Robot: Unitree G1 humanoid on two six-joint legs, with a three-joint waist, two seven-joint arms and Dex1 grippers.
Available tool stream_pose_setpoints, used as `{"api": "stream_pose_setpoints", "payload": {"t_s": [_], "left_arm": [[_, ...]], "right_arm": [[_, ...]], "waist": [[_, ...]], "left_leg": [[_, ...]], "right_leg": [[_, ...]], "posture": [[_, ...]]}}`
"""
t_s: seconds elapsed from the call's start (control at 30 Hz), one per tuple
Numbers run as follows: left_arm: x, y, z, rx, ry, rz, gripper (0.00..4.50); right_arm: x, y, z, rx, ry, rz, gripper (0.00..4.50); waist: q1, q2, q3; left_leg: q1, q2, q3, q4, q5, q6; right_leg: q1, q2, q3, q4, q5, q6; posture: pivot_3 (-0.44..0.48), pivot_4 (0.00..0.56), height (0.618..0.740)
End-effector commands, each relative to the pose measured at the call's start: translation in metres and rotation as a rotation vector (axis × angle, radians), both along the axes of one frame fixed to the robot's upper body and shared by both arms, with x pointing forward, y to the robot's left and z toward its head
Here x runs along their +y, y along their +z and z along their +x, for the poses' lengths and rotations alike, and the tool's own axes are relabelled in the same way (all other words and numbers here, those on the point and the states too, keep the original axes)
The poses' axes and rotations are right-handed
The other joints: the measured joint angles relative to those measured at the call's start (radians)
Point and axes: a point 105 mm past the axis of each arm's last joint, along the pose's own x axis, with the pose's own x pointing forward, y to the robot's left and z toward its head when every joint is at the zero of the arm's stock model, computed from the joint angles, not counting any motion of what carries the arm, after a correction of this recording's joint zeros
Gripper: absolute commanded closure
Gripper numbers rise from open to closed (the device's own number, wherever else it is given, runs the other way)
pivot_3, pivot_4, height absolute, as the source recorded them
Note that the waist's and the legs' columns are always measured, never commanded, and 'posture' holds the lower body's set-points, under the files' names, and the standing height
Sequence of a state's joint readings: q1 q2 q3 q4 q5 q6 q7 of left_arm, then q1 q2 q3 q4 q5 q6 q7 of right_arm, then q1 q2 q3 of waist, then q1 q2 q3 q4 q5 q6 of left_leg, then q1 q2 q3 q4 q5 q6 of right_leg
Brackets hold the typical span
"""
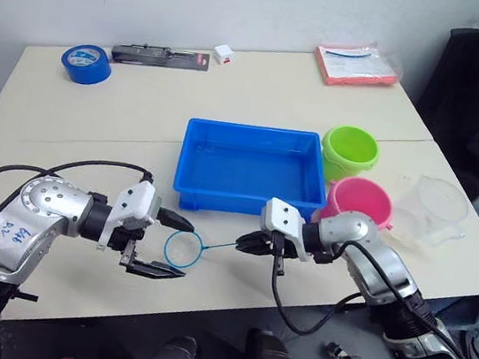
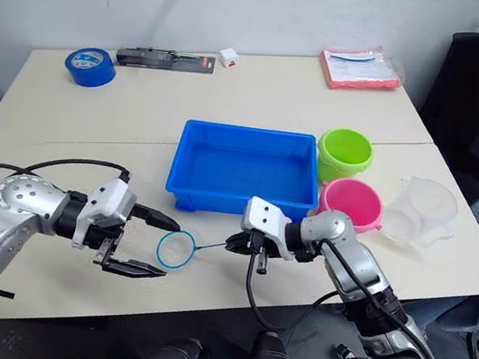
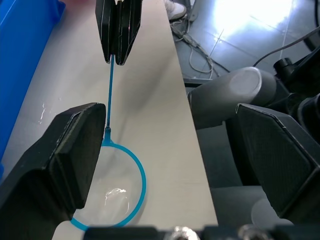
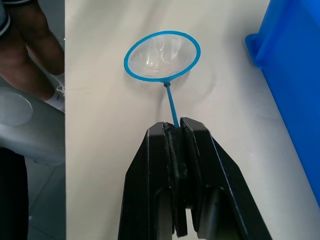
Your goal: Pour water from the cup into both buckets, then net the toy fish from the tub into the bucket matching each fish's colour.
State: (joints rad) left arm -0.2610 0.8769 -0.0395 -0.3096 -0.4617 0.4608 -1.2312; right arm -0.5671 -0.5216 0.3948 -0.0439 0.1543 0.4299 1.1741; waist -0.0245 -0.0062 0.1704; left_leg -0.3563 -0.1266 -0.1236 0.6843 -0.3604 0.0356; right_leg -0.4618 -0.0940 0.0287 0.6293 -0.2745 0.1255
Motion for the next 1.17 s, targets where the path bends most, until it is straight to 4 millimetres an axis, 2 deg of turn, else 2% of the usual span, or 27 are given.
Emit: {"api": "stream_pose_setpoints", "payload": {"t_s": [0.03,0.17,0.2,0.23,0.43,0.6,0.83,0.97,1.17], "left_arm": [[0.001,0.006,0.003,-0.064,0.009,0.002,0.00],[0.005,0.009,0.007,-0.088,0.040,-0.006,0.00],[0.007,0.010,0.009,-0.094,0.053,-0.013,0.00],[0.008,0.012,0.010,-0.100,0.066,-0.019,0.00],[0.019,0.012,0.009,-0.108,0.157,-0.045,0.00],[0.022,0.006,0.001,-0.092,0.196,-0.060,0.00],[0.032,0.000,-0.011,-0.080,0.336,-0.105,0.00],[0.047,-0.015,-0.014,-0.051,0.489,-0.112,0.00],[0.060,-0.046,-0.024,0.013,0.579,-0.108,0.00]], "right_arm": [[0.002,0.009,0.003,-0.038,0.027,0.016,2.67],[-0.003,0.009,0.003,-0.044,0.026,0.011,0.98],[-0.006,0.009,0.002,-0.046,0.020,0.003,0.32],[-0.009,0.010,0.000,-0.042,0.016,-0.004,0.06],[-0.038,0.015,-0.014,-0.020,-0.056,-0.035,0.06],[-0.059,0.008,-0.024,-0.029,-0.134,-0.087,0.06],[-0.070,0.028,-0.044,0.021,-0.222,0.008,0.06],[-0.073,0.018,-0.052,0.045,-0.280,0.015,0.06],[-0.079,-0.004,-0.050,0.071,-0.368,0.004,0.06]], "waist": [[0.000,0.000,0.000],[-0.001,0.000,0.000],[-0.001,0.000,0.000],[0.000,0.000,0.000],[0.004,0.000,0.000],[0.011,0.000,0.000],[0.029,0.000,0.000],[0.040,0.000,0.000],[0.051,0.000,0.000]], "left_leg": [[0.000,0.000,0.000,0.000,0.000,0.000],[0.000,0.000,0.000,0.000,0.000,0.000],[0.000,0.000,0.000,0.000,0.000,0.000],[0.000,0.000,0.000,0.000,0.000,0.000],[0.000,0.000,0.000,-0.001,0.000,0.000],[0.000,0.001,0.000,-0.001,0.000,0.000],[0.000,0.000,0.001,0.000,0.000,0.000],[0.001,0.001,0.001,-0.001,-0.001,0.000],[0.002,0.001,0.002,-0.001,-0.001,0.001]], "right_leg": [[0.000,0.000,0.000,0.000,0.000,0.000],[0.000,0.000,0.000,0.000,0.000,0.000],[0.000,0.000,0.000,0.000,0.000,0.000],[0.000,0.000,0.000,0.000,0.000,0.000],[0.000,0.000,0.001,-0.001,0.000,0.000],[0.000,0.000,0.002,-0.002,0.000,0.000],[0.000,0.000,0.004,-0.003,0.000,0.000],[0.001,0.000,0.004,-0.004,0.000,0.000],[0.003,0.000,0.004,-0.004,0.000,0.000]], "posture": [[0.000,0.150,0.740],[0.000,0.150,0.740],[0.000,0.150,0.740],[0.000,0.150,0.740],[0.000,0.150,0.740],[0.000,0.150,0.740],[0.000,0.150,0.740],[0.000,0.150,0.740],[0.000,0.150,0.740]]}}
